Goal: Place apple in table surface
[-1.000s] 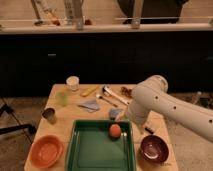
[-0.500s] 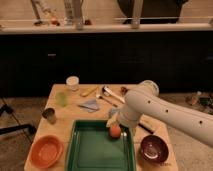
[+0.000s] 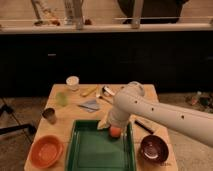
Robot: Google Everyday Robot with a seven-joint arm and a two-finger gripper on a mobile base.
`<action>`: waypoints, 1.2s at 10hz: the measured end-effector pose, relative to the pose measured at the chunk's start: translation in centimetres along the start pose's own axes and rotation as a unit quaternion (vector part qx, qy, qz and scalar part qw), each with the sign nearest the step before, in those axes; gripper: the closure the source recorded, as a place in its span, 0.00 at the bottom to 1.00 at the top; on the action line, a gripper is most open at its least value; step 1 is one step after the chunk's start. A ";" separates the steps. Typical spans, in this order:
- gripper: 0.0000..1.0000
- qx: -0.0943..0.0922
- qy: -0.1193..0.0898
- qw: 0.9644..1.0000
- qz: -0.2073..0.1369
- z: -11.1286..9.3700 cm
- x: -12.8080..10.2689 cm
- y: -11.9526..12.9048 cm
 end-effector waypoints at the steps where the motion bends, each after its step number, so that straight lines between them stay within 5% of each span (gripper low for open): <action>1: 0.20 -0.002 0.003 1.000 -0.004 0.8 0.3 0.1; 12: 0.20 -0.021 -0.011 0.999 -0.035 6.2 3.4 1.3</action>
